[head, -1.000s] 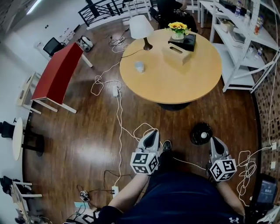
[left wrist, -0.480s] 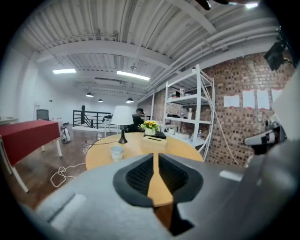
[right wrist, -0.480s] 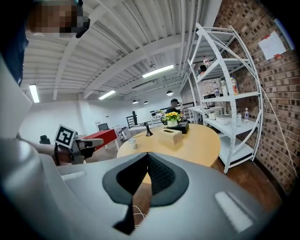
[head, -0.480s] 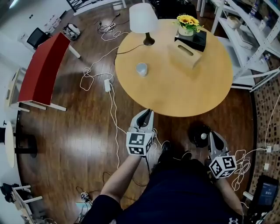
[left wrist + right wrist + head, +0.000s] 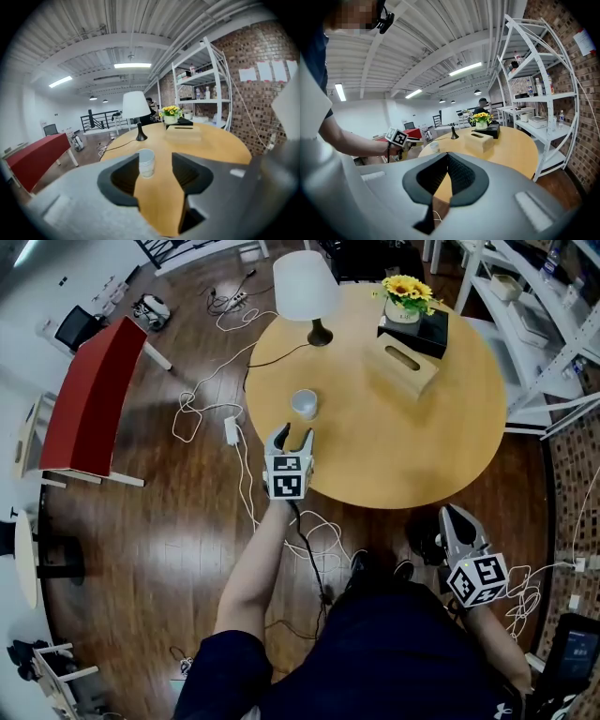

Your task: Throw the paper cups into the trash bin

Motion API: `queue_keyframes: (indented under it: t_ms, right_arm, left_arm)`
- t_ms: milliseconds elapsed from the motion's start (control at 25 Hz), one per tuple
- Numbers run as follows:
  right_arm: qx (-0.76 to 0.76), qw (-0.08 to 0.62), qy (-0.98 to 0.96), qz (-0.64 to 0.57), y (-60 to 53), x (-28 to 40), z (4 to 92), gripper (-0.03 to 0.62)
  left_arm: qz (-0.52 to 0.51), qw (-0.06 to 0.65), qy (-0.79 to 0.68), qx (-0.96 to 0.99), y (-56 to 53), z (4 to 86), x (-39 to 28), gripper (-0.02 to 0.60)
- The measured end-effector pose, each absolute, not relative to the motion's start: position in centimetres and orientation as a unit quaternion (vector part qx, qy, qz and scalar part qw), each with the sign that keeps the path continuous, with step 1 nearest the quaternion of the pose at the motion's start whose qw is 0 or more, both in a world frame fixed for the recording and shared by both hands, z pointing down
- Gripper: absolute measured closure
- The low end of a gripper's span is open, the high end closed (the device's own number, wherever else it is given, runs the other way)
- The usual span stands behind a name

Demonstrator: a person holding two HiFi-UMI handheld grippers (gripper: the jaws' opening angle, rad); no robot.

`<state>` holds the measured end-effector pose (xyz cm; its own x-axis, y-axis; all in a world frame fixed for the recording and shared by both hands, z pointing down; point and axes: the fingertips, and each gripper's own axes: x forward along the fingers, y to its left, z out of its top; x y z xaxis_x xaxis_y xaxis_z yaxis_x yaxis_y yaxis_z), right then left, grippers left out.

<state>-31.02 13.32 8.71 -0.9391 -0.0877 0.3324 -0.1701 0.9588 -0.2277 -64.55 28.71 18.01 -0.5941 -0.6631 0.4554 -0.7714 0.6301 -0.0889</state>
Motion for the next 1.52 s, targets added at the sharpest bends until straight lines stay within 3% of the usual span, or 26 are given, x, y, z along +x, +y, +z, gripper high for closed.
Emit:
queue_keyframes:
  t_ms: [280,520,680,920,1080,1520]
  right_arm:
    - [0.084,0.197,-0.969,0.126,12.9,-30.1,9.8,0.583]
    - [0.136,0.193,-0.962,0.136,10.7,-27.8,9.5,0.583]
    - [0.143,0.196,-0.960,0.139,11.0,-27.1,9.8,0.583]
    - [0.160,0.203,-0.954,0.154,11.1,-25.6,9.9,0.583]
    - [0.171,0.203,-0.950,0.163,11.4,-24.7,10.7,0.583]
    - [0.186,0.186,-0.947,0.184,11.8,-24.4,11.1,0.583]
  left_arm:
    - [0.104,0.272,-0.870,0.399,26.1,23.6,-70.7,0.253]
    - [0.077,0.251,-0.875,0.406,24.9,21.1,-72.9,0.247]
    - [0.082,0.280,-0.874,0.388,25.7,21.3,-75.5,0.256]
    - [0.105,0.356,-0.836,0.404,25.3,24.5,-76.6,0.338]
    - [0.134,0.381,-0.829,0.387,25.4,25.7,-76.5,0.547]
    - [0.142,0.361,-0.797,0.463,19.8,22.7,-70.3,0.557]
